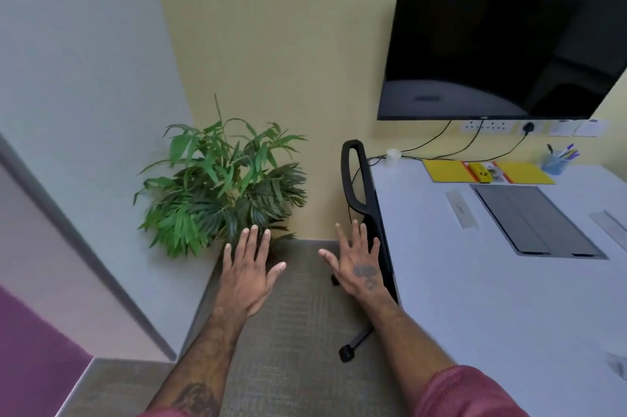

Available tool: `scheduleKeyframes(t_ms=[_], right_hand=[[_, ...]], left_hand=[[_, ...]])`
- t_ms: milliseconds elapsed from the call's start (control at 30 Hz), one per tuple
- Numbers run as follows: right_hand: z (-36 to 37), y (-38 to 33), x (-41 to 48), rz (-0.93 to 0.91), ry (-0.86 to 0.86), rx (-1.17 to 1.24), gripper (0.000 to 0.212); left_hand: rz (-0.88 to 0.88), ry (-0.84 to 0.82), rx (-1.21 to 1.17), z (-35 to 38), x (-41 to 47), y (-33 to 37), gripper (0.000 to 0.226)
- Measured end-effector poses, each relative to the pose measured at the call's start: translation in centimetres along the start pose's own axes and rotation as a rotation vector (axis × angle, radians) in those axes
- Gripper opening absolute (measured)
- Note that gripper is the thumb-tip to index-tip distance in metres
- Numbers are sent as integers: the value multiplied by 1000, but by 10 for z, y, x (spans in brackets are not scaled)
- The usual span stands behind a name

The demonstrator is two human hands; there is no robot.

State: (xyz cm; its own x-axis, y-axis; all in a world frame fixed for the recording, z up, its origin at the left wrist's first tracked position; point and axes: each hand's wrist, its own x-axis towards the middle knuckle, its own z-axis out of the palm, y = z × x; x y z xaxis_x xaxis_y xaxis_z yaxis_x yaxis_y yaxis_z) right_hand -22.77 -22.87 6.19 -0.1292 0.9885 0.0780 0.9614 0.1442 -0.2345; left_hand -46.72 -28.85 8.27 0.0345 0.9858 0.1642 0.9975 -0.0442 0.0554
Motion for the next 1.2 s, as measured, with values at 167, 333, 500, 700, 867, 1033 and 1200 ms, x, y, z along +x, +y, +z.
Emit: scheduleKeyframes(t_ms=[167,333,500,700,867,1033,1200], right_hand=[[-10,30,64,140,38,-35,87],[-17,55,111,322,77,-45,82],[-26,82,136,478,121,-47,85],[-26,125,167,593,146,-56,83],[-20,175,209,626,143,-43,85],[-18,231,265,595,109,-49,82],[-14,283,324,529,70,-45,83]], left_hand=[[150,14,-24,15,104,7,85],[331,10,-64,25,203,23,81],[494,13,-96,26,284,55,81],[618,15,-130,38,352,106,81],[666,3,-118,61,408,155,79],[663,-31,-108,86,468,205,82],[619,-49,-156,109,529,251,80]])
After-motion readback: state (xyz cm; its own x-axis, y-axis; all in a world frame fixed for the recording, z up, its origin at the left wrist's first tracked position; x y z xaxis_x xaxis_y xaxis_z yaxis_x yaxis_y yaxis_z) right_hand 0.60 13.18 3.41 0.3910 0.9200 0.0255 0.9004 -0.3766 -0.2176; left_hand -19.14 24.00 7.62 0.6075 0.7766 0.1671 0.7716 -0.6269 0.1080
